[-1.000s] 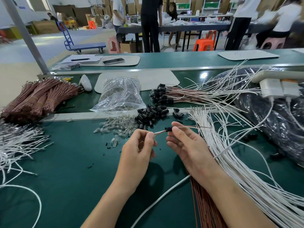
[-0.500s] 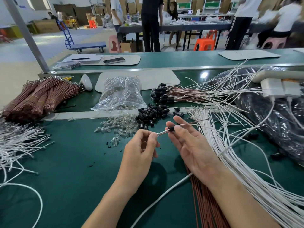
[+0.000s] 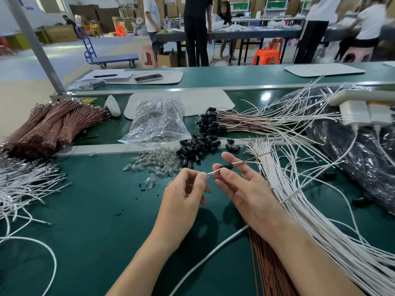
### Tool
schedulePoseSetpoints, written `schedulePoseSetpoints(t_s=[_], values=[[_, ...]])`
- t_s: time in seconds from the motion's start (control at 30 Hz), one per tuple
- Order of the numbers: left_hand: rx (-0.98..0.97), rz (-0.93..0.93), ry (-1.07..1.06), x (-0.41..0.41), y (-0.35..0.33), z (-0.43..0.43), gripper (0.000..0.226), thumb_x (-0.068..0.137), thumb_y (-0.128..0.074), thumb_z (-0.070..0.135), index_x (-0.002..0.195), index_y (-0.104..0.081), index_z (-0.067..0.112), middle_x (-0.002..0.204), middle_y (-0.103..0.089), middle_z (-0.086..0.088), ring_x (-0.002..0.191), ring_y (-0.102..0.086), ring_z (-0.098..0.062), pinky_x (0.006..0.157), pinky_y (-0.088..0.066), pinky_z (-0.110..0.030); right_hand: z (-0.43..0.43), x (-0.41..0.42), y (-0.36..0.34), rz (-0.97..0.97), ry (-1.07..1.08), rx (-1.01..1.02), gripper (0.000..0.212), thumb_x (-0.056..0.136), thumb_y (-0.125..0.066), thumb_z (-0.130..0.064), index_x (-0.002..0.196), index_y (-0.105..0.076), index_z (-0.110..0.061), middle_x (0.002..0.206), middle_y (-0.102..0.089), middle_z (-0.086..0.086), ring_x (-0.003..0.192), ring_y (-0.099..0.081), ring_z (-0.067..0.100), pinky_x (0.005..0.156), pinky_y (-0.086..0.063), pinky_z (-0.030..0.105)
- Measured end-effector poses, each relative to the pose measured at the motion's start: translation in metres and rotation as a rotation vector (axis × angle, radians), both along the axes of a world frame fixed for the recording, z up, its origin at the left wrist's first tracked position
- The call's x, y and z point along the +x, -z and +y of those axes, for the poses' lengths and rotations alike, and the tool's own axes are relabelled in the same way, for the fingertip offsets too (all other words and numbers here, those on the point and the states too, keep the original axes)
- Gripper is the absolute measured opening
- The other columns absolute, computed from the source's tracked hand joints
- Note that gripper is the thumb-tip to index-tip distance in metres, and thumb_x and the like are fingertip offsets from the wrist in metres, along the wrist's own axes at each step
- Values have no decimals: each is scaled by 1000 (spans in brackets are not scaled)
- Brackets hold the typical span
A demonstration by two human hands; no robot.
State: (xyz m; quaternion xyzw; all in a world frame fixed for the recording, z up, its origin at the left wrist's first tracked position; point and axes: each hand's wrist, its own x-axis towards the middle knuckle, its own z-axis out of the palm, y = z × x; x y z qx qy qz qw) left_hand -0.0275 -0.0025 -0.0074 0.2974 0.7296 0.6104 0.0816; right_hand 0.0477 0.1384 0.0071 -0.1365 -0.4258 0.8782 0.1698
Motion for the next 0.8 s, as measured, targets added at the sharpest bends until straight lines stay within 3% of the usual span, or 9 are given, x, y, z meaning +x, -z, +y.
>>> schedulePoseSetpoints(t_s=[0.17, 0.33, 0.47, 0.57, 0.7, 0.8], values=[[11, -16, 11, 0, 0, 1, 20, 103, -54, 31, 85, -61, 27, 79, -71, 5, 62, -65, -14, 61, -55, -29, 0, 0, 0, 5, -9, -1, 54, 78, -68, -7, 131, -59, -9, 109, -75, 16, 89, -74, 16, 76, -59, 22], [-8, 54, 56, 3, 1, 0, 18, 103, -54, 33, 87, -59, 38, 79, -70, 12, 63, -64, -9, 62, -53, -23, -7, -3, 5, -58, -1, 130, 54, 75, -77, -16, 127, -63, -14, 89, -74, 7, 82, -73, 15, 71, -58, 23], [-21, 64, 68, 3, 0, 0, 17, 103, -54, 34, 88, -60, 40, 81, -70, 13, 65, -65, -9, 63, -54, -23, -7, -2, 7, -63, -12, 163, 48, 71, -82, -20, 117, -71, -21, 91, -73, 10, 86, -73, 20, 69, -58, 25], [-19, 47, 69, 4, -1, -1, 17, 102, -54, 36, 87, -60, 41, 81, -71, 14, 65, -65, -9, 62, -52, -21, -6, 0, 7, -60, -37, 197, 50, 72, -83, -20, 120, -69, -23, 93, -74, 13, 87, -73, 23, 70, -58, 27], [-23, 0, 74, 4, -2, -1, 21, 103, -53, 34, 85, -62, 36, 76, -70, 11, 62, -64, -9, 61, -50, -21, -6, -2, 8, -47, -30, 189, 55, 72, -81, -16, 125, -65, -17, 82, -71, 8, 83, -72, 20, 74, -59, 28], [3, -39, 76, 5, -4, -1, 28, 106, -45, 36, 87, -63, 26, 83, -71, 4, 67, -66, -19, 63, -53, -28, -4, -2, 9, -21, -23, 155, 56, 73, -78, -11, 126, -63, -14, 77, -71, 5, 77, -72, 17, 75, -59, 27]])
